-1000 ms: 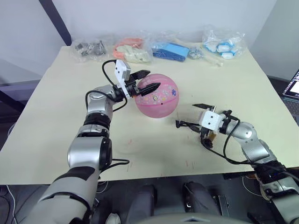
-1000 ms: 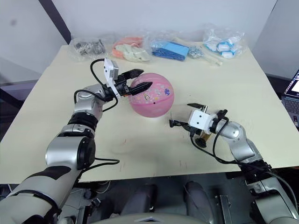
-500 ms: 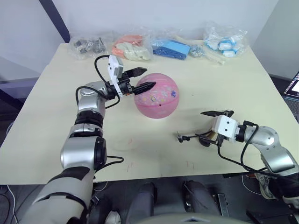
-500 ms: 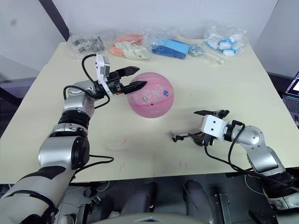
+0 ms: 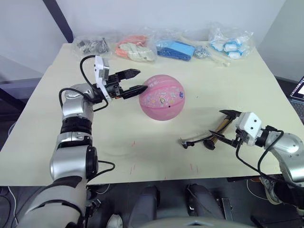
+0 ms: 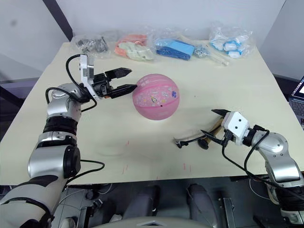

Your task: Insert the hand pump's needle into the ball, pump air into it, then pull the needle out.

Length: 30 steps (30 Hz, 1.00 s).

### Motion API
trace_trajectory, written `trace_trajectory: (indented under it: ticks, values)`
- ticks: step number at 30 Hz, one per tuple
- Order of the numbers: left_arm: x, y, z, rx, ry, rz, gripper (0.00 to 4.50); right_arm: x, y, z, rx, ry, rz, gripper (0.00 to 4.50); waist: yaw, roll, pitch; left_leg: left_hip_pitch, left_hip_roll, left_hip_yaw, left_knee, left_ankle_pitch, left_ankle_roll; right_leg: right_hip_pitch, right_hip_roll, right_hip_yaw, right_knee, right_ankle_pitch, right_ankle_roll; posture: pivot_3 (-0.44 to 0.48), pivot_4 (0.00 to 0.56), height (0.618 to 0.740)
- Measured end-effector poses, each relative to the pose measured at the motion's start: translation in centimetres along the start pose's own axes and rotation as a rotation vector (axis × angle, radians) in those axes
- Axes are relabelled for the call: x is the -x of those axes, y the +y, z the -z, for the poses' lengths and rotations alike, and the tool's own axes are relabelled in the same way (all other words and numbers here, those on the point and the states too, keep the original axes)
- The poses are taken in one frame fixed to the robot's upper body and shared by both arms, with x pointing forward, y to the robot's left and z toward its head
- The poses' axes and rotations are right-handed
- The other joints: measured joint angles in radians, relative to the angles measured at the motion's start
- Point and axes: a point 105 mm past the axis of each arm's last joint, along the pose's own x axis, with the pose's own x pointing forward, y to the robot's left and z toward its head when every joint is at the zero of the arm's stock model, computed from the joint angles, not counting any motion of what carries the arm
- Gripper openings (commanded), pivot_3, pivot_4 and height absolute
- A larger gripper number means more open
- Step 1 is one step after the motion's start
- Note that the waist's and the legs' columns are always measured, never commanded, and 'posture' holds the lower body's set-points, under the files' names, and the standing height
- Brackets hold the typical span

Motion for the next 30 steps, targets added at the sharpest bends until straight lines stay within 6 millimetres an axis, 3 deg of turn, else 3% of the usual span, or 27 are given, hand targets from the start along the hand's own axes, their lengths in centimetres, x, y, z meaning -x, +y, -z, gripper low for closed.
trace_trajectory:
  ticks: [5,7,10,25,30]
  values:
    - [1.4,-1.2,0.7,0.022,0.014,0.012,4.5,1.0,-0.8,-0.2,-0.088,-0.073,0.107,4.42,-0.004,0.0,0.0,0.001,0.0,0.001,0.002,0.0,0.0,0.0,0.0,0.002,0.004,0.0,0.0,0.0,0.15,0.74]
    - [3.5,-2.1,2.2,0.064,0.055,-0.016,4.5,2.6,-1.7,0.9,-0.146,-0.064,0.21,4.42,-0.005,0.0,0.0,0.002,0.002,0.001,0.002,0.0,0.0,0.0,0.0,0.004,0.006,0.0,-0.001,0.0,0.15,0.74]
    - [5.0,-3.1,3.1,0.102,0.075,-0.054,4.5,4.3,-2.1,1.7,-0.19,-0.066,0.266,4.42,0.0,0.0,0.0,0.002,0.003,0.002,0.004,0.0,0.0,0.0,-0.001,0.004,0.008,0.0,-0.001,0.0,0.15,0.74]
    - [10.7,-6.1,7.6,0.165,0.249,-0.286,4.5,9.4,-1.6,4.6,-0.268,-0.04,0.273,4.42,0.009,0.002,0.001,0.007,0.006,0.01,0.009,0.0,0.001,0.001,0.0,0.009,0.011,0.004,-0.007,0.0,0.15,0.74]
    - [13.4,-7.9,10.1,0.206,0.331,-0.374,4.5,11.4,-1.0,5.6,-0.307,-0.015,0.24,4.42,0.011,0.002,0.0,0.007,0.006,0.012,0.009,-0.001,0.001,0.001,0.0,0.01,0.01,0.004,-0.007,0.0,0.15,0.74]
